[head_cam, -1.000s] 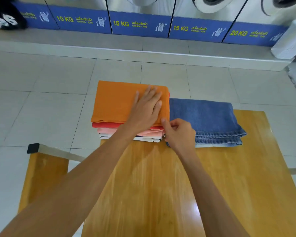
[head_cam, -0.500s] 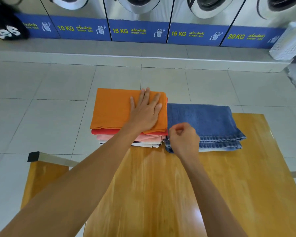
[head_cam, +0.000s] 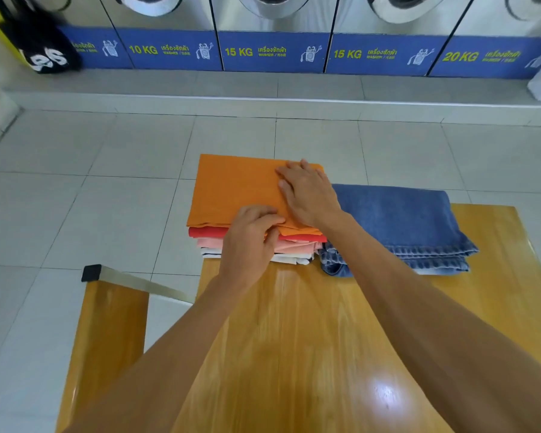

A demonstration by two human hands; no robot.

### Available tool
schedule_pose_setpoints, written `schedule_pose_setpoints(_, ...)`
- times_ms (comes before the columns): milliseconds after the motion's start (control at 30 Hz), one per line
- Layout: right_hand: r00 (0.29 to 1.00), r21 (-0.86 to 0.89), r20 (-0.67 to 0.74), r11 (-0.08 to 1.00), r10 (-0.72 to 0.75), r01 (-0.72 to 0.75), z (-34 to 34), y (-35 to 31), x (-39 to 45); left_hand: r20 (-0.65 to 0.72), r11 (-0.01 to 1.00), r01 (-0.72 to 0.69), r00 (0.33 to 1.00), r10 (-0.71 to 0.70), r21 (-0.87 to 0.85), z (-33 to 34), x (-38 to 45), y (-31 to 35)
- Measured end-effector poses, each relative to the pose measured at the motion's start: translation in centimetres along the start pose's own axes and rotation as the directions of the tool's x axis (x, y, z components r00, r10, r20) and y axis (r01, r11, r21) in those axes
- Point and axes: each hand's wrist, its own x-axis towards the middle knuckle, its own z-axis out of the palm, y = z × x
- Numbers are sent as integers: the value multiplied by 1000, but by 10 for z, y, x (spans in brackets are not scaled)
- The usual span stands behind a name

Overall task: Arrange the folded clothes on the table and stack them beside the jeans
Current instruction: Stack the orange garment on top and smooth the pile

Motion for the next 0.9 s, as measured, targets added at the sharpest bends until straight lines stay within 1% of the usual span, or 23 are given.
schedule_pose_setpoints(100, 1000, 30, -7, 1000, 7, -7, -1, 0, -1, -46, 998, 0, 999, 3, 67, -4, 10, 4)
schedule_pose_setpoints(233, 1000, 59, 10, 998, 29, -29, -3, -1, 0, -16, 992, -7, 1000, 9, 123, -5, 17, 6)
schedule_pose_setpoints(300, 1000, 65, 13, 997, 27, -27, -4, 0, -1, 20, 992, -6, 1000, 3, 126, -6, 18, 5)
schedule_pose_setpoints(367, 1000, 76, 15, 997, 24, -26, -4, 1, -1, 101, 992, -21, 995, 8, 128, -9, 15, 7)
schedule_pose_setpoints(433, 999, 78, 19, 996, 29, -30, -5, 0, -1, 144, 988, -42, 989, 20, 146, -10, 11, 12)
schedule_pose_setpoints(500, 999, 74, 21, 997, 33, -34, -6, -1, -1, 129, 985, -52, 991, 31, 163, -8, 10, 13)
schedule_pose_setpoints(633, 999, 74, 29, 997, 35, -37, -8, -2, 1, 40, 985, -43, 999, 37, 165, -3, 18, 10)
schedule_pose_setpoints(800, 999, 96, 29, 995, 36, -39, -9, -2, 0, 39, 989, -102, 994, 98, 111, -3, 30, 11)
schedule_pose_setpoints(900, 998, 132, 29, 990, 46, -50, -11, -2, -2, 13, 989, -118, 993, 118, 94, -2, 36, 9)
